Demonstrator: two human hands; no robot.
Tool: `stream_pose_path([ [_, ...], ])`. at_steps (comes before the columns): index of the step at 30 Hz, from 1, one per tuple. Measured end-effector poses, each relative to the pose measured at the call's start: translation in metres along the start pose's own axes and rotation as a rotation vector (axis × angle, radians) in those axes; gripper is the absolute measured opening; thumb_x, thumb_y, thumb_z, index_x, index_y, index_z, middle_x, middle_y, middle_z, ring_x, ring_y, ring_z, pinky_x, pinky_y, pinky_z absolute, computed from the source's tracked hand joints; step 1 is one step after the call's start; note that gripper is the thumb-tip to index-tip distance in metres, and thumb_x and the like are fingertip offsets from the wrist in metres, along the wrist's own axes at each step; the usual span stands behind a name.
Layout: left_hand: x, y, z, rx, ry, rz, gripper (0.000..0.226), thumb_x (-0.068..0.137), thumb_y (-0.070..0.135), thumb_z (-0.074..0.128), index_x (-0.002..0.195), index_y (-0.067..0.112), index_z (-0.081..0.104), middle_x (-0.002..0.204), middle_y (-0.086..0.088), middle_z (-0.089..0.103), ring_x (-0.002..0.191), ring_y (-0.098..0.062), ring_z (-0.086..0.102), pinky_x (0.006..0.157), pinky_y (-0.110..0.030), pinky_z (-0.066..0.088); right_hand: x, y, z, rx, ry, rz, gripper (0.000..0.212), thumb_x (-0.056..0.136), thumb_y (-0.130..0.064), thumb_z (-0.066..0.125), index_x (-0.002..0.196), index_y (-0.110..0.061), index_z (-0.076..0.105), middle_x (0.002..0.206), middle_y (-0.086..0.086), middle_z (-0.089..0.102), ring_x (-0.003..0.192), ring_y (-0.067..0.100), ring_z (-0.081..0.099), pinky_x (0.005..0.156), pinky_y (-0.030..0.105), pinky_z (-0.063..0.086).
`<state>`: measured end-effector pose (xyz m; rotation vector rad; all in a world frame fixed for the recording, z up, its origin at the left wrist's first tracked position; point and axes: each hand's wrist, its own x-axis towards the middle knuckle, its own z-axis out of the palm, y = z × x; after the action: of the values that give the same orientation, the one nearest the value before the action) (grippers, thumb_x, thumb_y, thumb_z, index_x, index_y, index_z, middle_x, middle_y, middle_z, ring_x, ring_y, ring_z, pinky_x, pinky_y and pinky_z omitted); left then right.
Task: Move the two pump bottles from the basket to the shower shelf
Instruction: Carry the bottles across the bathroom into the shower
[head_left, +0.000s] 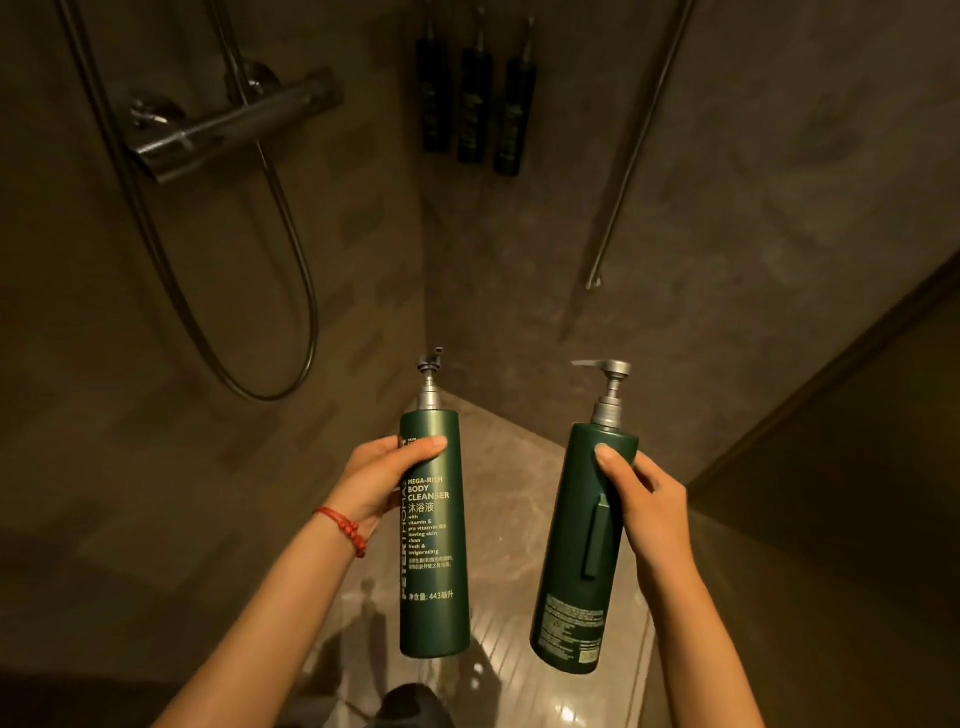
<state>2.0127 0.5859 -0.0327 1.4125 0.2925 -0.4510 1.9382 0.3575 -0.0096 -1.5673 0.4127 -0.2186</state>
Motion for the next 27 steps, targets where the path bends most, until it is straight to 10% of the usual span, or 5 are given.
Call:
stream_pose_path([
  [12, 0.117, 0.094, -0.033, -0.059, 0.147, 0.094, 0.028, 0.056, 0.026, 0.075, 0.076, 0.008, 0.065, 0.061, -0.002, 0.07, 0.055, -0.015, 0.065, 0.052, -0.022, 0.052, 0.177, -0.045, 0.098, -0.026, -0.238, -0.075, 0.006, 0.076, -0.028, 0.066, 0.074, -0.024, 0.069, 0.062, -0.01, 0.07, 0.057, 0.003, 0.063, 0.049, 0.014, 0.048],
  [27, 0.091, 0.106, -0.055, -0.317, 0.899, 0.244, 0.022, 0.056, 0.027, 0.075, 0.072, 0.014, 0.067, 0.054, 0.005, 0.07, 0.054, -0.008, 0.064, 0.051, -0.017, 0.05, 0.289, -0.077, 0.236, -0.062, -1.054, -0.118, 0.005, 0.078, -0.019, 0.064, 0.074, -0.021, 0.066, 0.056, -0.014, 0.069, 0.051, 0.0, 0.062, 0.044, 0.012, 0.045],
])
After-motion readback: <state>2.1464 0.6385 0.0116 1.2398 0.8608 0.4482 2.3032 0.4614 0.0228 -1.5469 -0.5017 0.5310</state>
